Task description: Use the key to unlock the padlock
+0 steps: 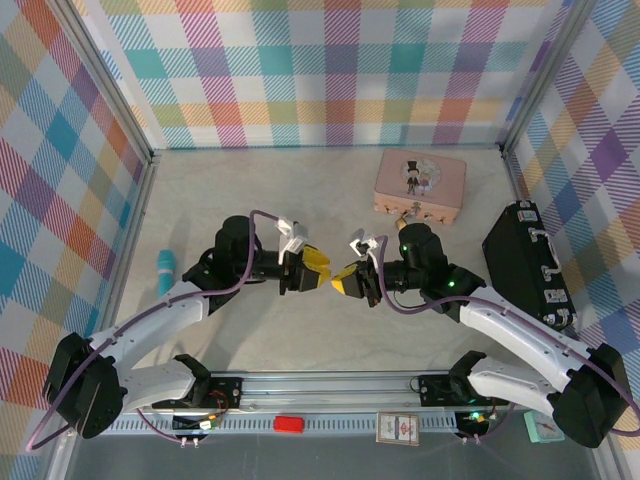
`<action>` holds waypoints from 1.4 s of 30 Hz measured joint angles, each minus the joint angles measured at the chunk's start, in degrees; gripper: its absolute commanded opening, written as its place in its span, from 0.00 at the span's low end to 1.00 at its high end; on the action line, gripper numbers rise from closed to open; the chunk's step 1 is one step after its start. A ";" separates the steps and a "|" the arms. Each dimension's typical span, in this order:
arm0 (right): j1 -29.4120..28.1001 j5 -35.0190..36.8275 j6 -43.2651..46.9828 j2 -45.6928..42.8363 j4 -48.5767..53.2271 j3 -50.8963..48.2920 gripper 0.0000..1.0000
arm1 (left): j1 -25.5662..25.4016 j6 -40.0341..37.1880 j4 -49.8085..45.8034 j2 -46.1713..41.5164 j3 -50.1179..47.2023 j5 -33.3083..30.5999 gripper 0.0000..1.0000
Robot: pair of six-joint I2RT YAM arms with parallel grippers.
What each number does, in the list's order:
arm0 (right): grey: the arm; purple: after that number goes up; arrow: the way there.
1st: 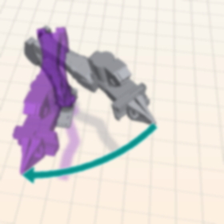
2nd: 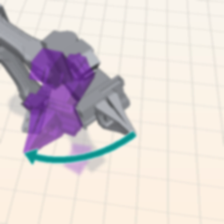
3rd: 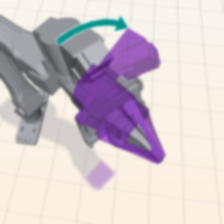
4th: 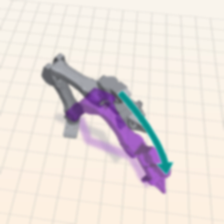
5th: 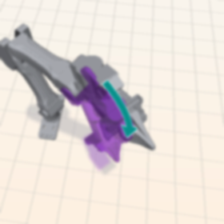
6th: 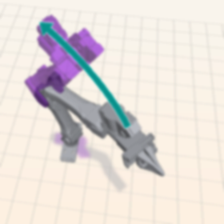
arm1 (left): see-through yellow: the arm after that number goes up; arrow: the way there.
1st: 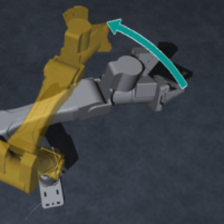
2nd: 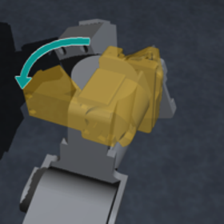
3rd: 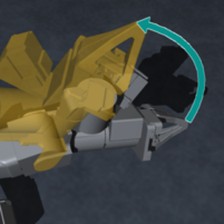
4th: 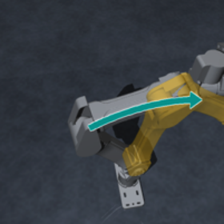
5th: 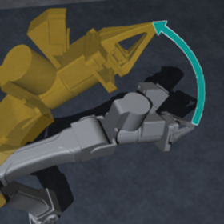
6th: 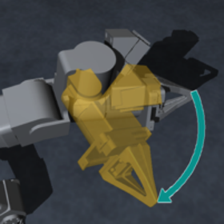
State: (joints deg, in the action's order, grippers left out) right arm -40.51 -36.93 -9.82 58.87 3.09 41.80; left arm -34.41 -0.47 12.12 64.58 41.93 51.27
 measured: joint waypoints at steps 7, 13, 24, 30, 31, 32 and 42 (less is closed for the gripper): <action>0.00 0.37 -0.04 0.00 -0.11 0.00 0.00 | 0.22 0.81 -1.11 0.85 1.11 2.58 0.25; 0.02 0.98 -0.02 0.00 -0.44 0.00 0.00 | 0.22 1.07 -1.53 1.31 1.53 3.72 0.18; 0.07 1.95 -0.04 0.87 -0.61 0.00 0.00 | 0.39 1.05 -1.90 2.47 2.08 3.43 0.00; 0.07 3.32 -0.28 0.85 -0.70 0.00 0.13 | 0.39 2.14 -1.46 2.60 2.08 1.66 0.00; 0.07 3.67 -0.48 0.85 -0.85 0.00 0.18 | 0.39 2.60 -1.31 2.64 2.08 1.11 0.00; 0.07 4.15 -0.72 0.85 -1.09 -0.02 0.26 | 0.39 3.34 -0.92 2.75 2.08 0.22 0.00; 0.11 9.88 -4.07 -4.22 -10.64 -7.50 0.50 | 0.33 20.15 7.06 5.60 1.73 -15.93 0.00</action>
State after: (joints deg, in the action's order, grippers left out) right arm -40.40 -27.05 -13.89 54.65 -7.55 34.30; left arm -34.09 19.68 19.18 70.17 43.66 35.33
